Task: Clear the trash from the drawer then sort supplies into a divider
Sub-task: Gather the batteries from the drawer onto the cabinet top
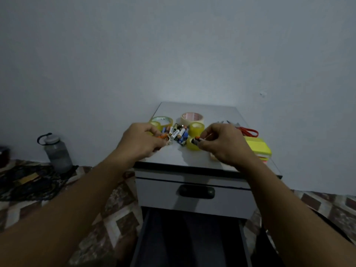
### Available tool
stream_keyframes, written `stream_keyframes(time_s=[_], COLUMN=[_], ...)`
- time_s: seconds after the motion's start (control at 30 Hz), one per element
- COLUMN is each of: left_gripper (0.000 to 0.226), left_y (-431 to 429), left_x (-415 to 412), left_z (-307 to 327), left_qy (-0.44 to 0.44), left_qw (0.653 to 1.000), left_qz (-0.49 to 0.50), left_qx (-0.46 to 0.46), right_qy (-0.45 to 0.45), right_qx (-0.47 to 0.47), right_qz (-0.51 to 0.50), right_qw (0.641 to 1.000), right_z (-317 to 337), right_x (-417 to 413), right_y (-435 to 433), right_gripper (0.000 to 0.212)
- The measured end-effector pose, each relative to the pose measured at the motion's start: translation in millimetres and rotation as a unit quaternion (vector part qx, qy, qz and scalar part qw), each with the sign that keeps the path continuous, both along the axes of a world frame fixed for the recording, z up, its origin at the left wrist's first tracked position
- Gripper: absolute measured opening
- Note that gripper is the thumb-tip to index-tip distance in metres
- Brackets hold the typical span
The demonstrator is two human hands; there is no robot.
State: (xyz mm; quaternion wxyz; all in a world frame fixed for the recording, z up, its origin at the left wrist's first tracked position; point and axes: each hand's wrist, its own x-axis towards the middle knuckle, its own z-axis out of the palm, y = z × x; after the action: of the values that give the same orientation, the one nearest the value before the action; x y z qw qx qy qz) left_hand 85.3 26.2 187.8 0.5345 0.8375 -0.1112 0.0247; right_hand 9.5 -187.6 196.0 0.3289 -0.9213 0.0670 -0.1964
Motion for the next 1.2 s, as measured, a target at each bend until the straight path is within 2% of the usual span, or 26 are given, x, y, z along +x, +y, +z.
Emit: stream_keyframes(time_s=[0.17,0.3,0.5,0.6,0.73,1.2], left_gripper=[0.018,0.014,0.016,0.010,0.008,0.018], left_y=[-30,-51,-67,-71,-68,-60], left_x=[60,90,114,119,118,111], left_z=[14,15,7,5,3,7], left_qy=[-0.024,-0.040,-0.081,-0.094,-0.111,-0.122], left_qw=[0.997,0.988,0.965,0.950,0.942,0.950], left_qz=[0.023,0.028,0.022,0.008,0.000,-0.011], left_qx=[0.071,0.145,0.250,0.298,0.316,0.288], right_qy=[0.017,0.037,0.021,0.008,-0.011,-0.017], right_qx=[-0.003,-0.040,-0.083,-0.101,-0.098,-0.088], right_qz=[-0.006,0.002,-0.007,-0.008,-0.004,-0.002], right_qw=[1.000,0.999,0.996,0.995,0.995,0.996], right_z=[18,19,11,2,-10,-13], right_x=[73,122,160,166,169,160], right_y=[-13,-18,-17,-15,-14,-13], right_gripper=[0.016,0.018,0.012,0.010,0.013,0.012])
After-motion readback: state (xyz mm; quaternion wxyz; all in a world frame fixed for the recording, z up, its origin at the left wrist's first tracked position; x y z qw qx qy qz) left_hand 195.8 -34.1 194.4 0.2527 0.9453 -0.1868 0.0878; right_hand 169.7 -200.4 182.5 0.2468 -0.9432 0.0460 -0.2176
